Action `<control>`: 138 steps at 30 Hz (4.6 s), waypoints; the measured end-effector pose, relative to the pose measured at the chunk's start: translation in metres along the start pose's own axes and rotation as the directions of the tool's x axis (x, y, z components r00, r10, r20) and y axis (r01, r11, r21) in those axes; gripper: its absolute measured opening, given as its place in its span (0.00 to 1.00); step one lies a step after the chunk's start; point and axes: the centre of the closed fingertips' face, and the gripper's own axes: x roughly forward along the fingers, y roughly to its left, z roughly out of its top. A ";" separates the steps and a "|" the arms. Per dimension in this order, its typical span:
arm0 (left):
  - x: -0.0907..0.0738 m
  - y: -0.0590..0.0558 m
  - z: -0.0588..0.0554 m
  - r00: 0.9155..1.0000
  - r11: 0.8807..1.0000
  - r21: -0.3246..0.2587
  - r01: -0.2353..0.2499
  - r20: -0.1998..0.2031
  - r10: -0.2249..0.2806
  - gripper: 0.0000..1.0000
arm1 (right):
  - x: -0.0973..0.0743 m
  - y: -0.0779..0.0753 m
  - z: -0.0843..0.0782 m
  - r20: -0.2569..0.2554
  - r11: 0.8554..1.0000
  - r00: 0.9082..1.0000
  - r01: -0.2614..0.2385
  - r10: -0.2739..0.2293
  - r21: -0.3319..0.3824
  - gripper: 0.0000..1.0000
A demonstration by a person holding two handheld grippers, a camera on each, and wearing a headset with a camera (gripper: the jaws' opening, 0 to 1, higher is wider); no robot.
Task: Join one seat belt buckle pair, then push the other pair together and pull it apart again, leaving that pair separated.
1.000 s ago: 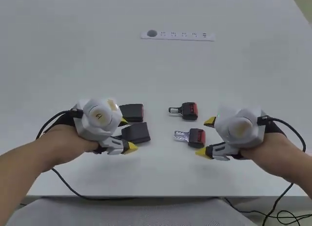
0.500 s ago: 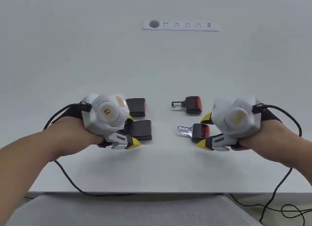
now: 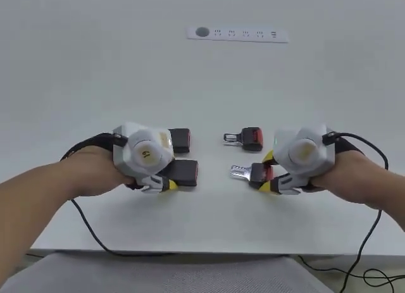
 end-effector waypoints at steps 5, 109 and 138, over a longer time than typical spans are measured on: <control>-0.001 0.001 0.000 1.000 1.000 -0.001 0.009 0.019 -0.009 0.36 | 0.004 0.002 -0.005 -0.036 0.998 0.999 -0.020 0.018 -0.053 0.32; 0.005 -0.002 0.003 0.996 0.992 0.090 0.089 -0.025 -0.087 0.31 | 0.044 0.015 0.075 0.031 0.984 0.996 -0.073 0.079 -0.160 0.29; 0.003 -0.002 0.003 0.996 0.994 0.066 0.086 -0.008 -0.086 0.32 | 0.050 0.020 0.087 0.068 0.987 0.994 -0.076 0.087 -0.143 0.29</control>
